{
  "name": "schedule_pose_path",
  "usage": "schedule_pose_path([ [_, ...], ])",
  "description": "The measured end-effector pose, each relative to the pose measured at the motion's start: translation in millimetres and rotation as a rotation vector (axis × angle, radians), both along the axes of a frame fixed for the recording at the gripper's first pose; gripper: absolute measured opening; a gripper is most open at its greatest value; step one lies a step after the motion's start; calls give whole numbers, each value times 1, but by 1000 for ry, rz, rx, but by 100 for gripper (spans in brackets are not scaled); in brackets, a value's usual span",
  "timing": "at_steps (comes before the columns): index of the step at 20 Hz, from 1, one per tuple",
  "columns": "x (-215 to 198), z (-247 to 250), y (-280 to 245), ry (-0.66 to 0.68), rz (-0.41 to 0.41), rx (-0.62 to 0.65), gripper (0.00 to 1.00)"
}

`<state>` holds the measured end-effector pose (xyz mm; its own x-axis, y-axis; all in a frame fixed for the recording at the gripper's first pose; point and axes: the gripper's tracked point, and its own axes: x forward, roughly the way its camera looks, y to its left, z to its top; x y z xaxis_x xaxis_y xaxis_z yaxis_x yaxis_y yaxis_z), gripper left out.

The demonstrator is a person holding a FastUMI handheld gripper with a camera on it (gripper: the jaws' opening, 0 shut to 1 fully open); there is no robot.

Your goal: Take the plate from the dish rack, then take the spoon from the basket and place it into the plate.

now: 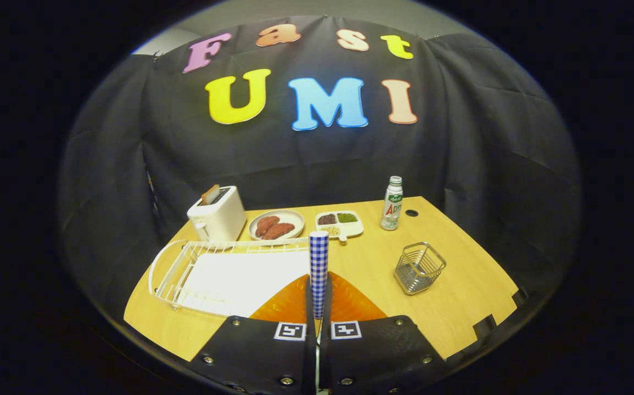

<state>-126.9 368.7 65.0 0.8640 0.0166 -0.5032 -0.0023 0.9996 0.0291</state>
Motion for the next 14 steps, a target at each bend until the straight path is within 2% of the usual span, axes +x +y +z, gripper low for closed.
schedule_pose_path([
  [4, -30, -21, 20, 35, 87, -42, 2],
  [14, -66, -66, 38, 127, 153, -60, 4],
])
